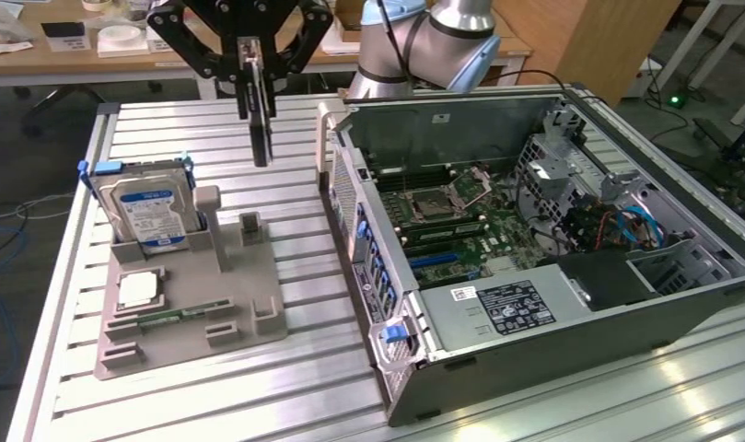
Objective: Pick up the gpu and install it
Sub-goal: 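Pick up the gpu and move the gpu toward the slot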
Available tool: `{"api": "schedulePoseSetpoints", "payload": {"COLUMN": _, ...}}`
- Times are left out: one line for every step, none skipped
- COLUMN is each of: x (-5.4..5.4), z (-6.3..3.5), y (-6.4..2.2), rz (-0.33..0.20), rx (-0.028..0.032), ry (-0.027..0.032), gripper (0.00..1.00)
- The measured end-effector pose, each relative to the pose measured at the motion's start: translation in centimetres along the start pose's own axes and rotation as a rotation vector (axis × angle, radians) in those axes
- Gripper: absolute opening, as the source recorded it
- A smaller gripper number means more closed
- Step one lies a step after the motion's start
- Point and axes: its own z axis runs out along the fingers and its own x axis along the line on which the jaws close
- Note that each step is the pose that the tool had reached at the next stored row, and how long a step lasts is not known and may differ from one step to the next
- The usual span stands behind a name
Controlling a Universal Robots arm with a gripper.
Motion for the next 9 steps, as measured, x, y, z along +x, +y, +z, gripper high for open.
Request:
{"api": "schedulePoseSetpoints", "payload": {"x": -0.1, "z": 0.0, "y": 0.0, "rz": 0.0, "rx": 0.0001, "ry": 0.0001, "gripper": 0.28}}
{"api": "schedulePoseSetpoints", "payload": {"x": -0.2, "z": 0.01, "y": 0.0, "rz": 0.0, "rx": 0.0, "ry": -0.0001, "gripper": 0.28}}
{"api": "schedulePoseSetpoints", "payload": {"x": -0.2, "z": 0.01, "y": 0.01, "rz": 0.0, "rx": 0.0004, "ry": -0.0001, "gripper": 0.28}}
{"api": "schedulePoseSetpoints", "payload": {"x": -0.4, "z": 0.01, "y": 0.01, "rz": 0.0, "rx": 0.0004, "ry": -0.0001, "gripper": 0.28}}
{"api": "schedulePoseSetpoints", "payload": {"x": -0.5, "z": 0.02, "y": 0.01, "rz": 0.0, "rx": 0.0005, "ry": 0.0001, "gripper": 0.28}}
{"api": "schedulePoseSetpoints", "payload": {"x": -0.7, "z": 0.02, "y": 0.02, "rz": 0.0, "rx": 0.0005, "ry": 0.0008, "gripper": 0.28}}
{"api": "schedulePoseSetpoints", "payload": {"x": -0.8, "z": 0.02, "y": 0.02, "rz": 0.0, "rx": 0.0006, "ry": 0.0024, "gripper": 0.28}}
{"api": "schedulePoseSetpoints", "payload": {"x": -1.0, "z": 0.03, "y": 0.03, "rz": 0.001, "rx": 0.0007, "ry": 0.0062, "gripper": 0.28}}
{"api": "schedulePoseSetpoints", "payload": {"x": -1.2, "z": 0.04, "y": 0.04, "rz": 0.001, "rx": 0.0008, "ry": 0.0123, "gripper": 0.28}}
